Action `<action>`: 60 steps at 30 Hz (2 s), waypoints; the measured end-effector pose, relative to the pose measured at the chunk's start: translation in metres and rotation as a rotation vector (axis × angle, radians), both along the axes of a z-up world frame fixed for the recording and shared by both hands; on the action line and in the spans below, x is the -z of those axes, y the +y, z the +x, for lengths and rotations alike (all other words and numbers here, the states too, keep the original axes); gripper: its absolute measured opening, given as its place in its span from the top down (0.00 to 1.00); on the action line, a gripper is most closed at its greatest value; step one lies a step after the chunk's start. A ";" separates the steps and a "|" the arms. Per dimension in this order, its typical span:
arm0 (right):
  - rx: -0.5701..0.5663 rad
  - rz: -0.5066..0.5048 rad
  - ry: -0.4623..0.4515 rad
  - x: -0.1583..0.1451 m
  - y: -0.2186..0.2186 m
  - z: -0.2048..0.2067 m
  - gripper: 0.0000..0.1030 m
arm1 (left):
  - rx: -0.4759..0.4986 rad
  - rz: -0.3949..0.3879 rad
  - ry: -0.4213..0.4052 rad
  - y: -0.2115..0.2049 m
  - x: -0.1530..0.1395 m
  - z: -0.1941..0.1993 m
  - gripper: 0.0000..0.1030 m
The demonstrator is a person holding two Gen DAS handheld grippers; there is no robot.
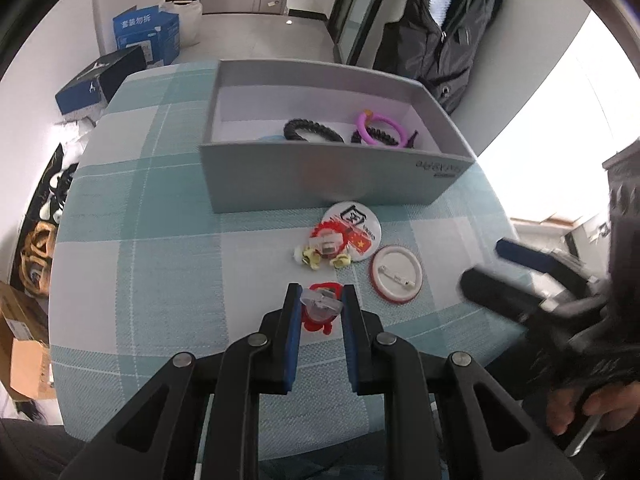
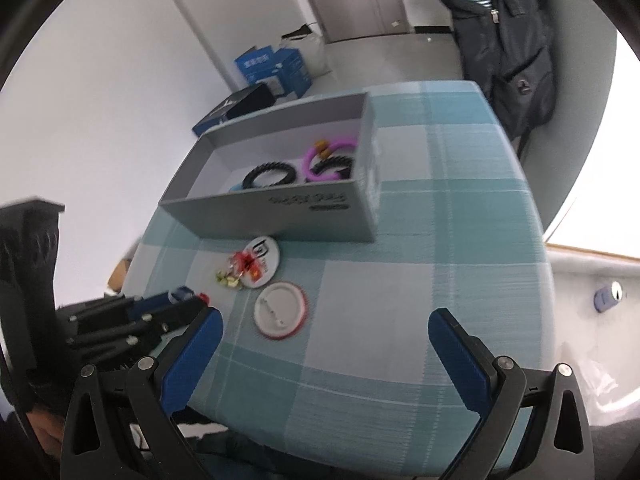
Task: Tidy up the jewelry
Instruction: 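Grasp the white red-rimmed pin badge with the right gripper while the left gripper holds the red charm, then carry the red charm and white badge over the grey box and open both grippers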
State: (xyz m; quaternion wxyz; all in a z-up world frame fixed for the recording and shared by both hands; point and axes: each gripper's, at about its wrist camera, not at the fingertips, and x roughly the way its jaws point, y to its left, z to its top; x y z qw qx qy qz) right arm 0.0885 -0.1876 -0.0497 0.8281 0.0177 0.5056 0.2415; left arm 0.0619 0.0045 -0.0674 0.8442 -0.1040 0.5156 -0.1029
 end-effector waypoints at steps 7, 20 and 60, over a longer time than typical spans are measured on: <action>-0.070 -0.042 0.022 0.014 0.028 -0.001 0.05 | -0.041 -0.063 -0.052 0.018 -0.022 -0.005 0.86; -0.144 -0.257 -0.056 0.024 0.070 -0.008 0.15 | -0.112 -0.103 -0.065 0.047 -0.022 -0.008 0.86; -0.044 -0.137 -0.125 -0.021 0.035 0.000 0.60 | -0.078 -0.079 -0.072 0.030 -0.035 0.000 0.86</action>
